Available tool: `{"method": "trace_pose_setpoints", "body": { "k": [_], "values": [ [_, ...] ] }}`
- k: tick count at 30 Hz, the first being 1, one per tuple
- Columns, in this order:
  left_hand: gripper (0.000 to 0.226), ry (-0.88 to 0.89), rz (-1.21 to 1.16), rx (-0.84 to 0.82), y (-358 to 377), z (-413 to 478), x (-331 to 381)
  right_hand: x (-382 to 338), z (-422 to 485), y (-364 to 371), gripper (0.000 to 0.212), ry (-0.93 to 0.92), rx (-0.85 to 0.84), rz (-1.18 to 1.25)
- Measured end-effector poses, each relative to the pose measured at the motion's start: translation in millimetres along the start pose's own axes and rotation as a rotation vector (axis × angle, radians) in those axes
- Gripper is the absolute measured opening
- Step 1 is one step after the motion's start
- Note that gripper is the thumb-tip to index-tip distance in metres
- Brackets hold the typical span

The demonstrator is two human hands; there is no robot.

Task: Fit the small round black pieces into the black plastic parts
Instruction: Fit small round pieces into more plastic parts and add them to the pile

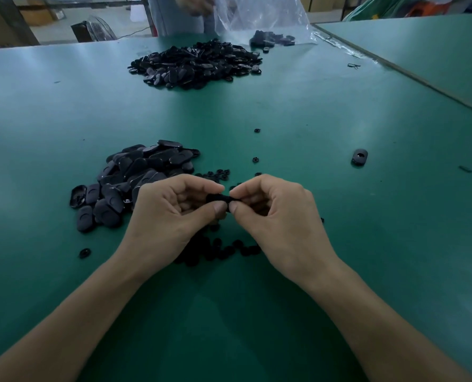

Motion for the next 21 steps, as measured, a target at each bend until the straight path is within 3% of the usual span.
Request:
{"method": "trace_pose_setpoints", "body": {
  "k": [11,21],
  "values": [
    [0.022,-0.009,0.051,0.05,-2.7,-1.3,2.4,0.7,0.6,-1.4,0.014,0.023,-0.018,-0.011],
    [0.027,0.114,0.215,0.027,-3.3,-0.4,1.9,-0.5,0.6,-3.8,0.019,-0.031,-0.012,-0.061]
  ]
}}
Point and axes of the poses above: each hand's wrist, its own z-axis towards the middle knuckle, its own y-axis out of the palm, x = y × z, the point moved 5 cm from there along z, towards the middle knuckle, and after that the axes turned 8 degrees about y, right-handed, at the moved point
